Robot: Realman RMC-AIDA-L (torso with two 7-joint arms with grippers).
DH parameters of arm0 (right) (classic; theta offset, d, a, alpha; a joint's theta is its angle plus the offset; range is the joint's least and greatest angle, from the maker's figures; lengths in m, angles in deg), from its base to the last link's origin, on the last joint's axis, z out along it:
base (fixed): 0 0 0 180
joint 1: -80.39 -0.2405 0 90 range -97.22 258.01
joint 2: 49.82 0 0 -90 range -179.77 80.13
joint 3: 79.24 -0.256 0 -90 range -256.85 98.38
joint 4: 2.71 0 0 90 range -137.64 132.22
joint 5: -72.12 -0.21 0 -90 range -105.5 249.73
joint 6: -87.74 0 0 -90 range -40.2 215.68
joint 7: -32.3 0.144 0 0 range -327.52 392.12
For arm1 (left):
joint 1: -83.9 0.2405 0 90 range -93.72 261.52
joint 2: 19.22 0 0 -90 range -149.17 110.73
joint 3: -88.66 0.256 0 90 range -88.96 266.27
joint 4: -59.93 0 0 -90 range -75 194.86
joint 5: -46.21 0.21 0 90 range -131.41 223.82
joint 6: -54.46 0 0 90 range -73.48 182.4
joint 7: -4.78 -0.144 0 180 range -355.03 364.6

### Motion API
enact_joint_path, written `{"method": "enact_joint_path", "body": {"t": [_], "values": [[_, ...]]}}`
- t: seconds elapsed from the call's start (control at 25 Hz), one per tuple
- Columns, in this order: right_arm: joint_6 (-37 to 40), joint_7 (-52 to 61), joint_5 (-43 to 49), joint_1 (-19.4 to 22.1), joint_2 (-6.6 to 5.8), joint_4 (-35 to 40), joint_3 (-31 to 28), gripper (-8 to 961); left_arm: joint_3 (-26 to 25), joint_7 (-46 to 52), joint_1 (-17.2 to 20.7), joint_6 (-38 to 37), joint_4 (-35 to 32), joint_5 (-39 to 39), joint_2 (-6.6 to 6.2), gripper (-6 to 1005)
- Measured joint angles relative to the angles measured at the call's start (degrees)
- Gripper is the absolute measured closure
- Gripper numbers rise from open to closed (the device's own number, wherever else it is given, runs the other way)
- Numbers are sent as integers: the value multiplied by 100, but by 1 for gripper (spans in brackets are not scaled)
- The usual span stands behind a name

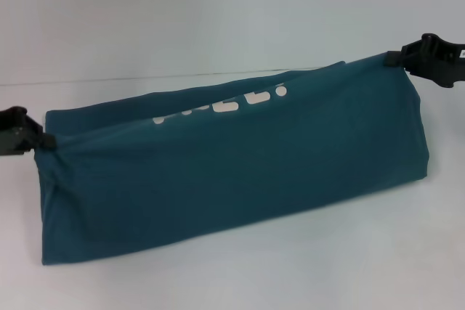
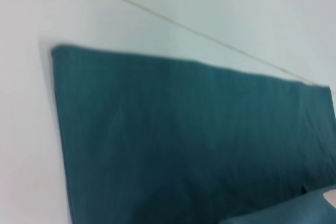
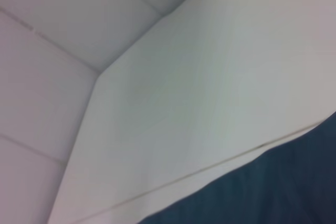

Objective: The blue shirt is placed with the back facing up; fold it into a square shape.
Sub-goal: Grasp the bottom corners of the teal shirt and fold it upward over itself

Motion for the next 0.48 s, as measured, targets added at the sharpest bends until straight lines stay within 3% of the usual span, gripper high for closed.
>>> {"method": "enact_joint_path", "body": {"t": [0.12,0.48], "values": [[-369,-43,-1,-16,109,-27,6,921,-3,2,-6,286,18,-62,39,950],[-1882,-91,-4,-193,263,-403,559,917,-3,72,-15,1248,41,-223,159,951]]}}
